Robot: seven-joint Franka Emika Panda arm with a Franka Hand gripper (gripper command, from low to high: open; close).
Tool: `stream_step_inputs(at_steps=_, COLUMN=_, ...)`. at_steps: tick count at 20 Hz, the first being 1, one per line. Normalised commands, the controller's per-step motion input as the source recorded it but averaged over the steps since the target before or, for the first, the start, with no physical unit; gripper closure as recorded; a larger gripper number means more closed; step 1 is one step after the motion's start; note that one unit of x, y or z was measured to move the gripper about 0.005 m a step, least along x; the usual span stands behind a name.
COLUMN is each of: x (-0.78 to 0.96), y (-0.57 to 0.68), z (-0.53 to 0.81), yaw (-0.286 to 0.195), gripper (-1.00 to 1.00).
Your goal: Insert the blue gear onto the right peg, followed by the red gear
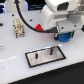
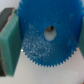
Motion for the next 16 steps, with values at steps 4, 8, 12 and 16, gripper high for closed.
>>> stream_step_inputs(at_steps=4, x=0.22, y=-0.17, z=0.48, yaw=0.000, gripper=1.00)
stream_step_inputs(at_steps=8, x=0.38, y=-0.31, z=0.44, yaw=0.000, gripper=1.00)
stream_step_inputs(at_steps=12, x=0.49, y=-0.33, z=0.49, yaw=0.000, gripper=1.00)
stream_step_inputs(at_steps=16, x=0.57, y=-0.34, z=0.49, yaw=0.000, gripper=1.00)
